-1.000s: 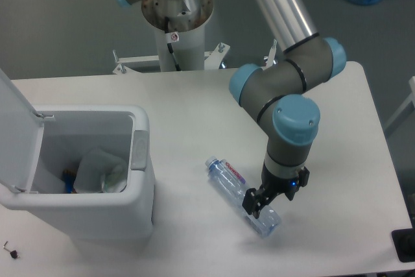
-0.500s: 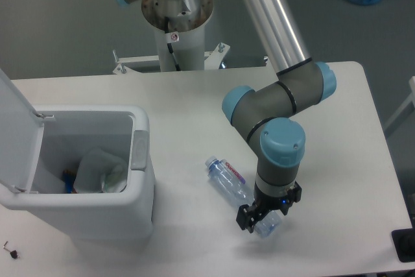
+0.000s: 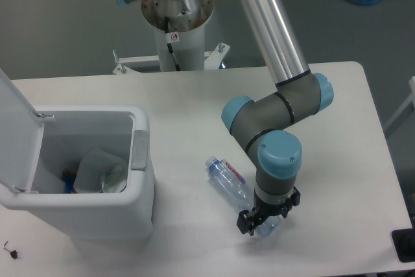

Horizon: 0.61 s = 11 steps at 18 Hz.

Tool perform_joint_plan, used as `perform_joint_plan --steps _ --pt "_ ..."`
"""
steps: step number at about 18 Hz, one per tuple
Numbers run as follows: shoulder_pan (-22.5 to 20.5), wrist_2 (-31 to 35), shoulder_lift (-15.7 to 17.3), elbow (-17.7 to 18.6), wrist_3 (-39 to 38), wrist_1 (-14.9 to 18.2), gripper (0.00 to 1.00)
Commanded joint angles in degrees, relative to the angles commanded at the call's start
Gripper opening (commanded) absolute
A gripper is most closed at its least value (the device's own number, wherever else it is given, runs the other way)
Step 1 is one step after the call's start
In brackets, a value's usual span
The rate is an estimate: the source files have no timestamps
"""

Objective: Place the trash in the trash can
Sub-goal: 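Close the gripper around the bottle's body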

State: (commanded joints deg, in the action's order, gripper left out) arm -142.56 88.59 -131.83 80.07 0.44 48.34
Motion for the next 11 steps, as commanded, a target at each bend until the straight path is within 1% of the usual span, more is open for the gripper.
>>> perform_joint_plan --steps 3,5,7,9,10,11 --pt "0.00 0.18 -0.09 -0.09 0.09 0.00 1.00" --pt "0.00 0.44 -0.44 -0.09 0.00 0.00 0.96" --pt "0.26 0.44 -0.53 -0.09 -0.09 0.00 0.88" --pt "0.27 0.53 -0.53 -0.09 -0.18 0.00 0.77" --pt "0.35 0.70 -0.53 -0.09 -0.09 0.09 0.74" --pt "0.35 0.79 -0.44 -0.09 -0.09 0.09 0.74"
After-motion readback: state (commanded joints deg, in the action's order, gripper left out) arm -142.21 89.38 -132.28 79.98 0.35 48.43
